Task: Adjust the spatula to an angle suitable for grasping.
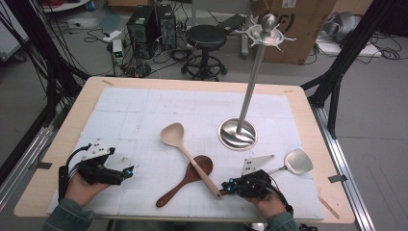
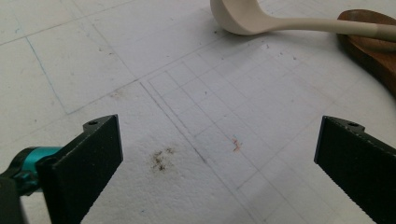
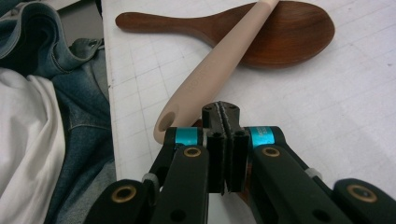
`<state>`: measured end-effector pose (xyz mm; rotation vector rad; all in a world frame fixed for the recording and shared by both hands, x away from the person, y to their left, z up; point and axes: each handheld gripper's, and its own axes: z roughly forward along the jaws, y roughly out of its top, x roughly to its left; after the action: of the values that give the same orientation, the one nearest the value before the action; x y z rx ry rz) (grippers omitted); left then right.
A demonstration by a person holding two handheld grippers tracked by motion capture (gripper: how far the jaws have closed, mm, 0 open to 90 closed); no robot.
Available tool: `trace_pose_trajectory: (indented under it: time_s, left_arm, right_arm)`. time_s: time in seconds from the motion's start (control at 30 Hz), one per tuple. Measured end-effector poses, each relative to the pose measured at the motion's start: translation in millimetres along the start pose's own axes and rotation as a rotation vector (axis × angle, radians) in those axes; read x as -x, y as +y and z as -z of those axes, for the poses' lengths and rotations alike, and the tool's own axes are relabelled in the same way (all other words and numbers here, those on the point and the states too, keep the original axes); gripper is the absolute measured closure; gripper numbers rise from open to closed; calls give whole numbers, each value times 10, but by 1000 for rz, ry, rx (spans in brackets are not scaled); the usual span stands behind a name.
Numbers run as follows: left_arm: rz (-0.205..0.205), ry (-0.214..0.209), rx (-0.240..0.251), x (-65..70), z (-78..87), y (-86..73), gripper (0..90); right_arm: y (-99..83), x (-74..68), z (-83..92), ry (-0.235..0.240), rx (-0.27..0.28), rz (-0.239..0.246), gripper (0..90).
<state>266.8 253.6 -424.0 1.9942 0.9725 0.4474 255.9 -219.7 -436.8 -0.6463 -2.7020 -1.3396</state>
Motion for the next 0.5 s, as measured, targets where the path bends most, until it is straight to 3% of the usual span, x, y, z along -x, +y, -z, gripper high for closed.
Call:
trace_pose_trajectory:
  time_s: [0.5]
  left_arm:
    - [-1, 2, -1, -4, 2, -1, 16]
  right_arm:
    - [17, 11, -38, -9, -29, 7, 897]
